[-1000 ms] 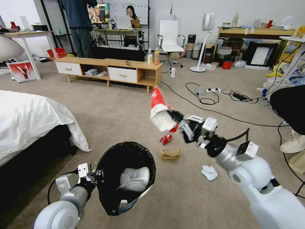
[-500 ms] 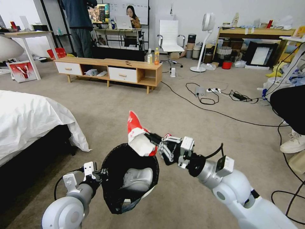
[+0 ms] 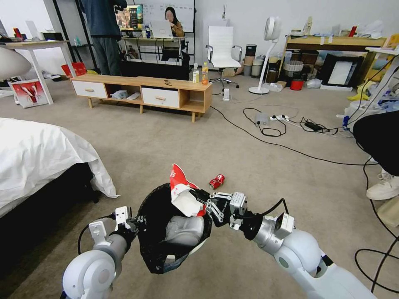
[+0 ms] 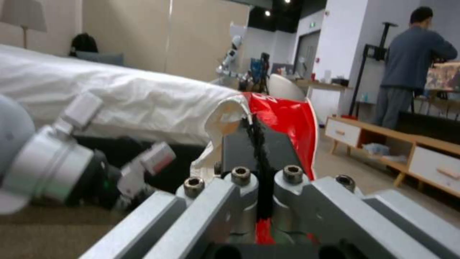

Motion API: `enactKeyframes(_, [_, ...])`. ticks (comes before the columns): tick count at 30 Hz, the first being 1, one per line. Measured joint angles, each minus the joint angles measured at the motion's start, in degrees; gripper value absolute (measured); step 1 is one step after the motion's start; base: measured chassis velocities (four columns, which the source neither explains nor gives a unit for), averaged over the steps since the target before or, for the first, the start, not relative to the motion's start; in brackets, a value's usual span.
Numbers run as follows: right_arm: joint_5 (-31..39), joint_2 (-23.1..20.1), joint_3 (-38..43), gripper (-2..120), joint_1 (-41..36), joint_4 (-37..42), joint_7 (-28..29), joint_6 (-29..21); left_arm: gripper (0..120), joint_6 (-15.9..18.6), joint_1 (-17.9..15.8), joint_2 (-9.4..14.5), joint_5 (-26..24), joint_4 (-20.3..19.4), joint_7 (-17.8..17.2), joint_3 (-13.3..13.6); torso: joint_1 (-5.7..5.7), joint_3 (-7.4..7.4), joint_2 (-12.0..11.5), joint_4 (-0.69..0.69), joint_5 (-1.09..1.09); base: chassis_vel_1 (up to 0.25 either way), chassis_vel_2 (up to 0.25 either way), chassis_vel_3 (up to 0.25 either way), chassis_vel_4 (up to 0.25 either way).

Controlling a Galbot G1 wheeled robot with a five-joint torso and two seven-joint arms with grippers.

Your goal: Pick up the trash bin and place the garbage on the floor into it.

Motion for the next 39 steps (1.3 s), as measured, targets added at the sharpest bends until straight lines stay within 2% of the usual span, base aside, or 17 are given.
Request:
enactKeyframes(11, [-1.5, 0.53, -0.29, 0, 0.18, -2.48, -0.33, 0.38, 3, -0.12, 0.17, 0.07, -0.19, -0.8, 0.14, -0.06, 0.0, 0.0, 0.0, 0.01, 0.0, 0.0, 0.0, 0.0, 0.0])
enactKeyframes(13, [-1.48, 0.63, -0.29, 14, 0.44, -2.53, -0.25, -0.32, 3, -0.14, 0.19, -0.07, -0.23, -0.8, 0.16, 0.03, 0.0, 0.0, 0.0, 0.0, 0.0, 0.0, 0.0, 0.0, 0.0])
enactKeyframes(14, [-1.48, 0.63, -0.29, 14, 0.44, -2.53, -0.25, -0.32, 3, -0.14, 0.19, -0.07, -0.23, -0.8, 0.16, 0.03, 0.0, 0.0, 0.0, 0.0, 0.0, 0.0, 0.0, 0.0, 0.0])
enactKeyframes(16, [-1.48, 0.62, -0.29, 23, 0.52, -2.65, -0.26, -0.64, 3, -0.15, 0.2, -0.13, -0.25, -0.87, 0.18, 0.08, 0.0, 0.0, 0.0, 0.0, -0.01, 0.0, 0.0, 0.0, 0.0])
enactKeyframes(19, [-1.49, 0.62, -0.33, 28, 0.58, -2.73, -0.28, -0.71, 3, -0.16, 0.19, -0.15, -0.25, -0.9, 0.18, 0.08, 0.0, 0.0, 0.0, 0.0, 0.0, 0.0, 0.0, 0.0, 0.0])
enactKeyframes(21, [-1.62, 0.77, -0.63, 42, 0.73, -2.97, -0.34, -0.84, 3, -0.17, 0.25, -0.19, -0.26, -1.04, 0.2, 0.08, 0.0, 0.0, 0.0, 0.0, 0.0, 0.0, 0.0, 0.0, 0.0])
enactKeyframes(24, [-1.65, 0.83, -0.78, 47, 0.82, -3.04, -0.36, -0.87, 3, -0.18, 0.29, -0.21, -0.26, -1.07, 0.2, 0.08, 0.0, 0.0, 0.0, 0.0, 0.0, 0.0, 0.0, 0.0, 0.0])
enactKeyframes(26, [-1.67, 0.92, -1.07, 60, 1.08, -3.14, -0.37, -1.0, 3, -0.19, 0.39, -0.29, -0.26, -1.17, 0.22, 0.07, 0.0, 0.0, 0.0, 0.01, 0.0, 0.0, 0.0, 0.0, 0.0])
enactKeyframes(29, [-1.68, 0.95, -1.11, 67, 1.19, -3.15, -0.38, -1.19, 3, -0.2, 0.46, -0.3, -0.26, -1.2, 0.22, 0.07, 0.0, 0.0, 0.0, 0.0, 0.0, 0.0, 0.0, 0.0, 0.0])
enactKeyframes(32, [-1.63, 0.92, -1.02, 84, 1.23, -2.96, -0.38, -2.54, 3, -0.18, 0.66, -0.35, -0.88, -1.57, -0.25, 0.06, 0.0, 0.0, 0.0, 0.01, 0.0, 0.0, 0.0, 0.0, 0.0])
enactKeyframes(35, [-1.54, 0.91, -0.82, 87, 1.21, -2.75, -0.27, -2.92, 3, -0.13, 0.69, -0.36, -1.03, -1.65, -0.39, 0.06, 0.0, 0.0, 0.0, 0.0, 0.0, 0.0, 0.0, 0.0, 0.0])
enactKeyframes(36, [-1.4, 0.95, -0.44, 94, 1.2, -2.52, -0.08, -3.33, 3, -0.03, 0.76, -0.33, -1.19, -1.72, -0.6, 0.06, 0.0, 0.0, 0.0, 0.0, 0.0, 0.0, 0.0, 0.0, 0.0])
enactKeyframes(39, [-1.24, 1.0, 0.05, 99, 1.33, -2.37, 0.14, -3.67, 3, 0.07, 0.83, -0.28, -1.32, -1.84, -0.75, 0.08, 0.0, 0.0, 0.0, 0.0, 0.0, 0.0, 0.0, 0.0, 0.0])
